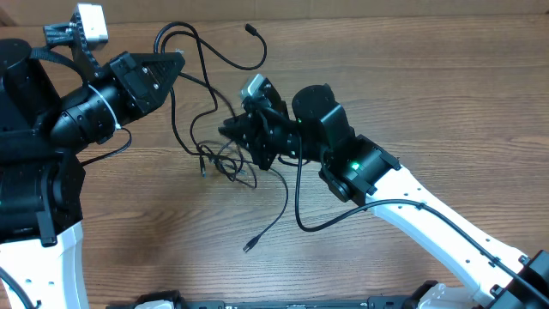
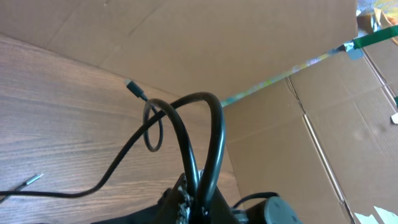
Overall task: Untangle cables
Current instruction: 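Pull the grasped strand up and rightward away from the bundle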
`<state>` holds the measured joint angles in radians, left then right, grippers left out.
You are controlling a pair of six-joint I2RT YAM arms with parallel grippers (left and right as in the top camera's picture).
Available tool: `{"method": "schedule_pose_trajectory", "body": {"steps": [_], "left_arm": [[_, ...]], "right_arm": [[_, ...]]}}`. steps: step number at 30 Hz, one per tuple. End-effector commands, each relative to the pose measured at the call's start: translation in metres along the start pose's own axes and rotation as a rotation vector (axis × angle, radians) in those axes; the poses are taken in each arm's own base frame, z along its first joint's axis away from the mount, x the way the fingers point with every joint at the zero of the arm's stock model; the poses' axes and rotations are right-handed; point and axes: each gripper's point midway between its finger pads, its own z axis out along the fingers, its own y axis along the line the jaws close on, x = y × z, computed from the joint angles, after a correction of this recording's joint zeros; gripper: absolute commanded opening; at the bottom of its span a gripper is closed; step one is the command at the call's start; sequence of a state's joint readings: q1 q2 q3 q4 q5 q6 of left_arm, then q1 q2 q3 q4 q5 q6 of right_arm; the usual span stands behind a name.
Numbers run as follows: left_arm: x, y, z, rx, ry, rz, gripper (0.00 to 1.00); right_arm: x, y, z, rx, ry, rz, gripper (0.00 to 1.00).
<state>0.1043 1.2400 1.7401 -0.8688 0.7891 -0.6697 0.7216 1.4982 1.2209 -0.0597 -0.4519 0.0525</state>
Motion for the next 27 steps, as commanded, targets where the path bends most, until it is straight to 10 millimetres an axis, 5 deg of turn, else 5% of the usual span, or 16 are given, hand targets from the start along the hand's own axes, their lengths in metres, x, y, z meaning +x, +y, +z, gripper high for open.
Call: {"method": "schedule_pose_trajectory", "body": {"steps": [1,3,4,5,6,7,11,14,22,27], "left_arm": [[0.003,-0.013,-0.005,0.035,0.004,0.05,0.04],[0.003,-0.012,-0.005,0.032,0.004,0.068,0.04],[0.004,-0.01,-0.005,0.025,0.006,0.085,0.14],[0.005,-0.005,-0.005,0.003,0.009,0.108,0.37],[0.008,0.003,-0.005,-0.034,0.015,0.142,0.82],[0.01,0.016,-0.006,-0.099,0.018,0.169,1.0],[0.019,0.103,-0.029,-0.565,0.021,0.123,1.0],[0.022,0.133,-0.047,-0.747,0.025,0.104,1.0],[0.027,0.131,-0.045,-0.727,0.051,0.105,1.0],[0.04,0.122,-0.038,-0.651,0.124,0.132,1.0]], "right_arm": [[-0.017,0.004,-0.003,-0.003,-0.05,-0.027,0.04],[-0.016,0.002,-0.007,0.013,-0.043,-0.012,0.04],[-0.018,-0.003,-0.012,0.039,-0.043,0.014,0.04],[-0.02,-0.006,-0.019,0.063,-0.045,0.03,0.04],[-0.025,-0.008,-0.028,0.081,-0.051,0.035,0.04],[-0.031,-0.008,-0.039,0.096,-0.058,0.036,0.04],[-0.071,-0.008,-0.096,0.167,-0.11,0.035,0.04],[-0.107,-0.003,-0.139,0.217,-0.169,0.031,0.04],[-0.226,0.023,-0.234,0.302,-0.44,-0.088,0.04],[-0.284,0.032,-0.286,0.38,-0.592,-0.189,0.04]]}}
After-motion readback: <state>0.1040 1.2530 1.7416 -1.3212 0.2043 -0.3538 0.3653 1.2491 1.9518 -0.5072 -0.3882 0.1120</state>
